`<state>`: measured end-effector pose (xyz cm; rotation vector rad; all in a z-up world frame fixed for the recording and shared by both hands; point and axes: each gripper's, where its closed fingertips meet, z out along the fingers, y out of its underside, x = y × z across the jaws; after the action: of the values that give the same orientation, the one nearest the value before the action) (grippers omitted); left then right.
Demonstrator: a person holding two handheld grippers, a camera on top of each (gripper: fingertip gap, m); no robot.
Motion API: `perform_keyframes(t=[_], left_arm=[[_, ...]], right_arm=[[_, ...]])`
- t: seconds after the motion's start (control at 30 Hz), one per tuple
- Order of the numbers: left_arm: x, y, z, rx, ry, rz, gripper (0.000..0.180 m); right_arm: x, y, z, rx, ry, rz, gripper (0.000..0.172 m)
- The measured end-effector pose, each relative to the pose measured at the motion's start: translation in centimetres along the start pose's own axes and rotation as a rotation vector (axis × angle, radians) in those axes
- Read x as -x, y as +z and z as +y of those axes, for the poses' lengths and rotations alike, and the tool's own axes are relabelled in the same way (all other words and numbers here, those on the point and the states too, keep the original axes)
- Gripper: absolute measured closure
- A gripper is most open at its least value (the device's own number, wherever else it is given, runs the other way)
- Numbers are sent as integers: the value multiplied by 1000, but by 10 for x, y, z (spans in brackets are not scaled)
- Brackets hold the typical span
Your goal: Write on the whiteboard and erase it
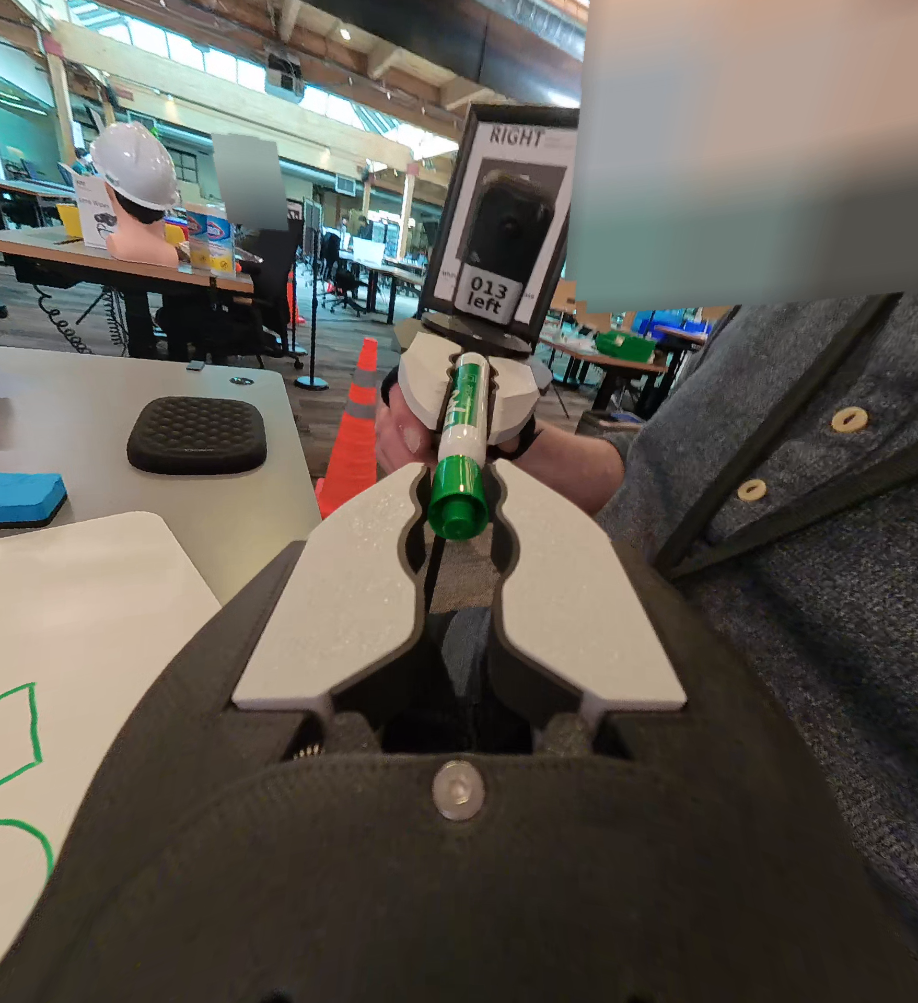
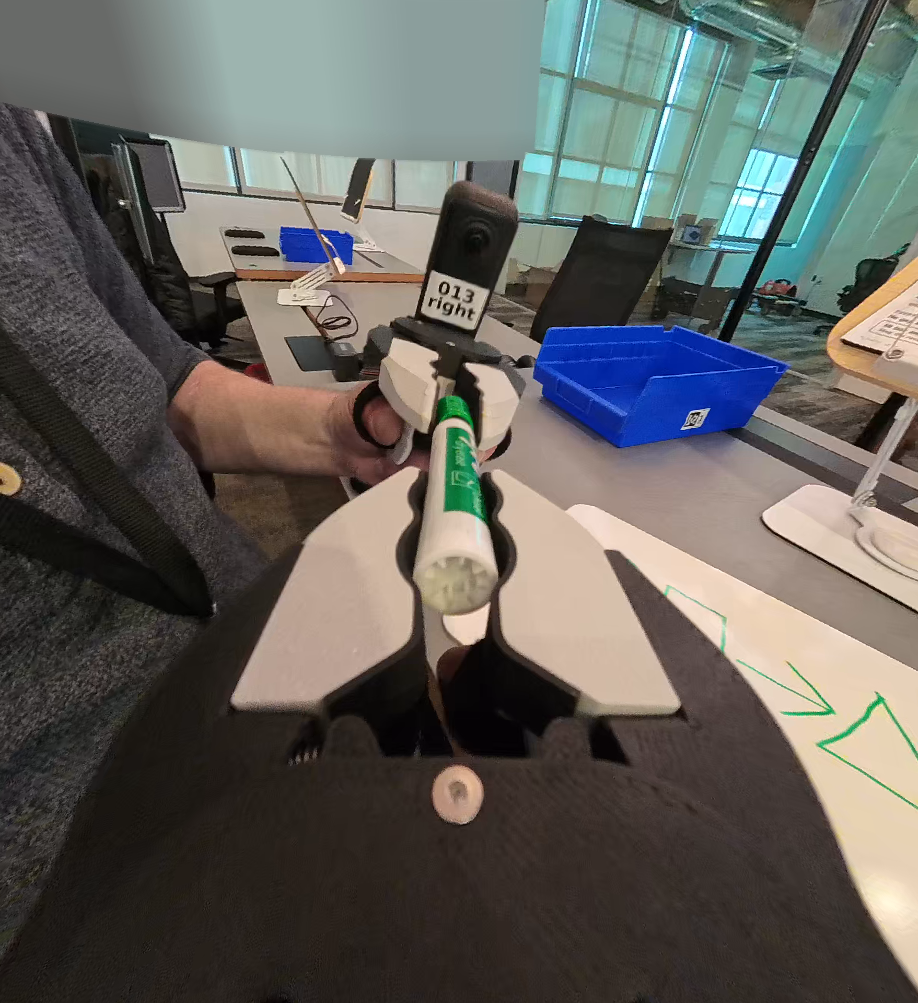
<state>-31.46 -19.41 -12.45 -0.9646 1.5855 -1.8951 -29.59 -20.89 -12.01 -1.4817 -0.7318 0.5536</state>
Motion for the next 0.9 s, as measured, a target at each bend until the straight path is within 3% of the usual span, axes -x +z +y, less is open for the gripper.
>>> perform_keyframes(t=[0.33, 0.9], left_arm=[[-5, 4, 10, 113, 146, -54, 161], [-16, 11, -11, -72, 117, -30, 161]], right_arm=[[7, -4, 5, 16, 5, -36, 150], [9, -9, -6, -167, 30, -82, 151]])
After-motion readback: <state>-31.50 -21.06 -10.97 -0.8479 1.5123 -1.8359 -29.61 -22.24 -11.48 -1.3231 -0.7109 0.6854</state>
